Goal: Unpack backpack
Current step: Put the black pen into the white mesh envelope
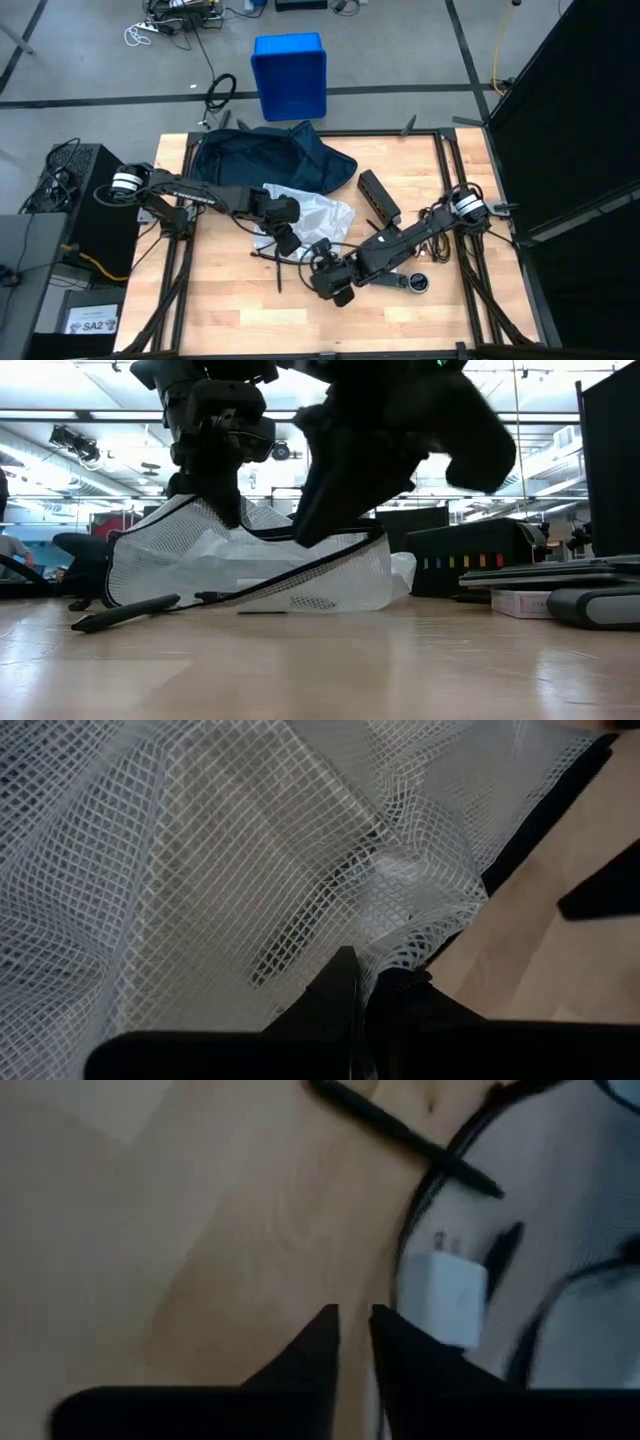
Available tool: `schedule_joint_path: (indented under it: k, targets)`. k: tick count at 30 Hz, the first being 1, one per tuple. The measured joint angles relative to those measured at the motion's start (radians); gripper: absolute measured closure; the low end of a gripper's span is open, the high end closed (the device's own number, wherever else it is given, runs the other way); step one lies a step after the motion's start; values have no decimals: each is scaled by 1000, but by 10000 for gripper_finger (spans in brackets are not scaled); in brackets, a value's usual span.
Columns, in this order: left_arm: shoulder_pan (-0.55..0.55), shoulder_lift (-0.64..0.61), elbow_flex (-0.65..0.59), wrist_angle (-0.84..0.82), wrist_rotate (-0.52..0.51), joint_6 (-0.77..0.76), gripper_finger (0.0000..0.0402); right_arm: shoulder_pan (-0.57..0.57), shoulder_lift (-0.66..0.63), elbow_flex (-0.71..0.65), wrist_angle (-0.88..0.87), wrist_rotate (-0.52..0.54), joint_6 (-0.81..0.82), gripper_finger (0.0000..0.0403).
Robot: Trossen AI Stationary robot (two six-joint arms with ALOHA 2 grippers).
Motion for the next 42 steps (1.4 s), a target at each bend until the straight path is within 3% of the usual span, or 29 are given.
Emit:
schedule_joint_path:
  k: [7,11,15,17,20,22,28,32,42]
  targets:
    - [0,0,0,1,0,0,401,-32,44,4,-55,86,8,225]
    - [0,0,0,1,-2,0,401,-62,80,4,-129,114,29,195]
    - [0,0,0,2,-2,0,401,-68,106,9,-167,134,50,225]
    - [0,0,0,1,-2,1,401,-67,107,8,-193,144,58,267]
    - [0,0,0,3,-1,2,401,-68,109,10,-225,159,60,360]
    - [0,0,0,5,-1,2,401,-69,110,22,-260,175,63,389]
    - [0,0,0,3,-2,2,401,-59,106,27,-272,315,86,402]
    - [0,0,0,-1,1,3,401,-36,102,55,-269,340,105,403]
    - [0,0,0,-7,1,23,401,17,97,247,-359,448,97,403]
